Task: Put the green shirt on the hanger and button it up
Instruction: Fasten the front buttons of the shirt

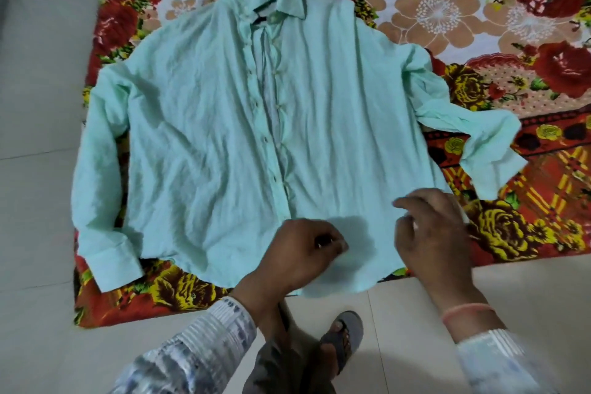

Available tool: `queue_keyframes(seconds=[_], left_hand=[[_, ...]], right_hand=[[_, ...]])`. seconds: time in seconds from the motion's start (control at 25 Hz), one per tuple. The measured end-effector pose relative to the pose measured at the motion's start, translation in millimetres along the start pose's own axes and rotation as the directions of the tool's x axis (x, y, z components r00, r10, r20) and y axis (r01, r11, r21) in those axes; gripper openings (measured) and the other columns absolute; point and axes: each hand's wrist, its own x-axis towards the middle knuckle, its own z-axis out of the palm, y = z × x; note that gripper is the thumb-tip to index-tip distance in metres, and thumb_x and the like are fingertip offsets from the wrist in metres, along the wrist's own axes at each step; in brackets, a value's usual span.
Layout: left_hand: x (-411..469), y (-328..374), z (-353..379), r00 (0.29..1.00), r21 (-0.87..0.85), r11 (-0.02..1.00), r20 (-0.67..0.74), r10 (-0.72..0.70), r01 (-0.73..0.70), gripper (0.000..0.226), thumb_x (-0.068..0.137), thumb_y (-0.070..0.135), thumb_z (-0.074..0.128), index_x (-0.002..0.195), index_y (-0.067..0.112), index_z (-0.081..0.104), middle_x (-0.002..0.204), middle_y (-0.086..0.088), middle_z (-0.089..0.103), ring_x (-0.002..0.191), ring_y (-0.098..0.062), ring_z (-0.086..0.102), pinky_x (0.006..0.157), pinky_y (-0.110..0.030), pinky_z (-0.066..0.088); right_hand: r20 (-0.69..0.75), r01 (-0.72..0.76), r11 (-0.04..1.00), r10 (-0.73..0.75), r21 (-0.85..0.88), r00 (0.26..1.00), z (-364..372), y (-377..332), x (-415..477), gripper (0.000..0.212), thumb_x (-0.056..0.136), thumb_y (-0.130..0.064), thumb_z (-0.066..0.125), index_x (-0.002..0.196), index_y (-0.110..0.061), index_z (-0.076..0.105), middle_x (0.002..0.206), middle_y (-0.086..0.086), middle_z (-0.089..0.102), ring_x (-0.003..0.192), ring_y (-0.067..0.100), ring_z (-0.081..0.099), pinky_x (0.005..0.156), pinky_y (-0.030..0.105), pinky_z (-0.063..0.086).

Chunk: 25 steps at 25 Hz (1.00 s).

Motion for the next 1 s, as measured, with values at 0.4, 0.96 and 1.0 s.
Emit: queue_keyframes(seconds=[0.4, 0.96, 1.0], left_hand=[[68.3, -47.4, -67.8, 0.783, -0.123, 0.945, -0.534, -0.319, 0.302, 0.022, 0.081, 0.033, 0.088, 0.099, 0.02, 0.083, 0.089, 0.008, 0.08, 0.09, -0.011, 0.074, 0.074, -0.018, 0.049], [82.4, -55.9, -83.6, 0.833, -0.239, 0.913, -0.381, -0.402, 0.331, 0.024, 0.084, 0.034, 0.069, 0.073, 0.014, 0.076, 0.065, -0.001, 0.075, 0.069, -0.022, 0.075, 0.071, -0.042, 0.063], [83.8, -52.0, -83.6, 0.834, -0.172, 0.923, -0.396, -0.385, 0.344, 0.024, 0.085, 0.04, 0.075, 0.075, 0.018, 0.076, 0.068, 0.004, 0.075, 0.072, -0.016, 0.073, 0.071, -0.035, 0.06]], right_hand=[[0.391, -0.33, 0.861, 0.171, 0.387, 0.905, 116.1, -141.7, 61.7, 0.02, 0.081, -0.004, 0.07, 0.091, -0.016, 0.082, 0.084, 0.0, 0.082, 0.083, 0.014, 0.077, 0.082, 0.025, 0.061], [0.418, -0.233, 0.938, 0.109, 0.258, 0.902, 122.5, -139.6, 67.0, 0.014, 0.084, -0.02, 0.066, 0.088, -0.018, 0.079, 0.079, -0.001, 0.078, 0.077, 0.018, 0.074, 0.073, 0.036, 0.06], [0.411, -0.19, 0.958, 0.088, 0.214, 0.907, 124.4, -142.2, 65.6, 0.012, 0.083, -0.021, 0.066, 0.086, -0.018, 0.077, 0.077, 0.0, 0.075, 0.077, 0.021, 0.072, 0.071, 0.036, 0.059]])
